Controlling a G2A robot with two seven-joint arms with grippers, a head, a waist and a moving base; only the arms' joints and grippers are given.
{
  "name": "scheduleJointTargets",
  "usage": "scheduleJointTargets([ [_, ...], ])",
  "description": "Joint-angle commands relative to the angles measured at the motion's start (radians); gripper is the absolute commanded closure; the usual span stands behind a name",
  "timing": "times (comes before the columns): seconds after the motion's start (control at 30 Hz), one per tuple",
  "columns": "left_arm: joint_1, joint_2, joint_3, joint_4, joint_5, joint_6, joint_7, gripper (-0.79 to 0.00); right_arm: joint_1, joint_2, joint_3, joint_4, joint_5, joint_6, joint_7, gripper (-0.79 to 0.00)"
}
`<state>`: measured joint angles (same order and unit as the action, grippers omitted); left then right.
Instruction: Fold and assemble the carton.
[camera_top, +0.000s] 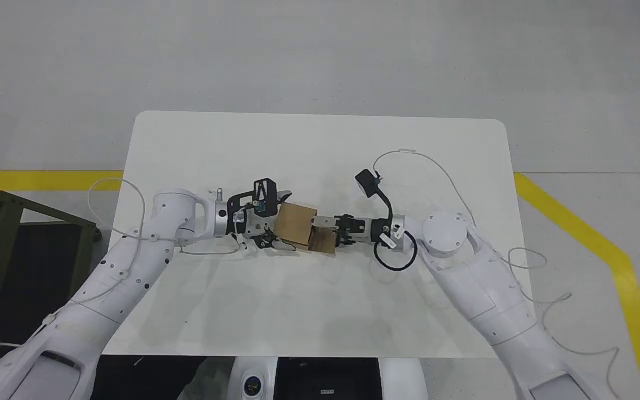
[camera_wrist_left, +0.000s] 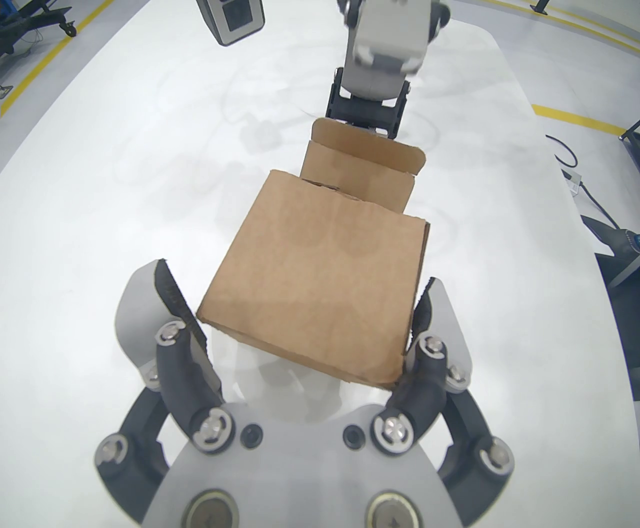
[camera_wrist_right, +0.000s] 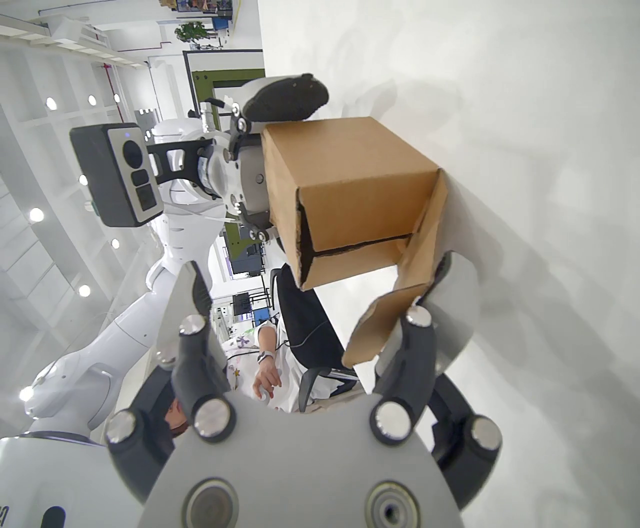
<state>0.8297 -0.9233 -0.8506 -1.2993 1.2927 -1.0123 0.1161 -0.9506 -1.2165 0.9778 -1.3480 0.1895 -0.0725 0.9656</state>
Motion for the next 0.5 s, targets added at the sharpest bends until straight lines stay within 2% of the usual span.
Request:
scheduleJointTargets([
  [0.0,0.000,0.000,0.000,0.000,0.000,0.000,0.000,-0.785,0.004,0.003,0.009,0.010,0.000,-0.014,0.015,-0.785],
  [0.3,0.000,0.000,0.000,0.000,0.000,0.000,0.000,-0.785,-0.013,0.008,0.041,0.047,0.064,-0.072,0.041,-0.785],
  [0.33,0.000,0.000,0.000,0.000,0.000,0.000,0.000,-0.785,-0.016,0.008,0.040,0.052,0.066,-0.075,0.043,-0.579],
  [0.4,0.000,0.000,0.000,0.000,0.000,0.000,0.000,-0.785,-0.020,0.008,0.040,0.058,0.068,-0.080,0.043,-0.443],
  [0.47,0.000,0.000,0.000,0.000,0.000,0.000,0.000,-0.785,-0.025,0.009,0.040,0.059,0.067,-0.080,0.043,-0.391],
])
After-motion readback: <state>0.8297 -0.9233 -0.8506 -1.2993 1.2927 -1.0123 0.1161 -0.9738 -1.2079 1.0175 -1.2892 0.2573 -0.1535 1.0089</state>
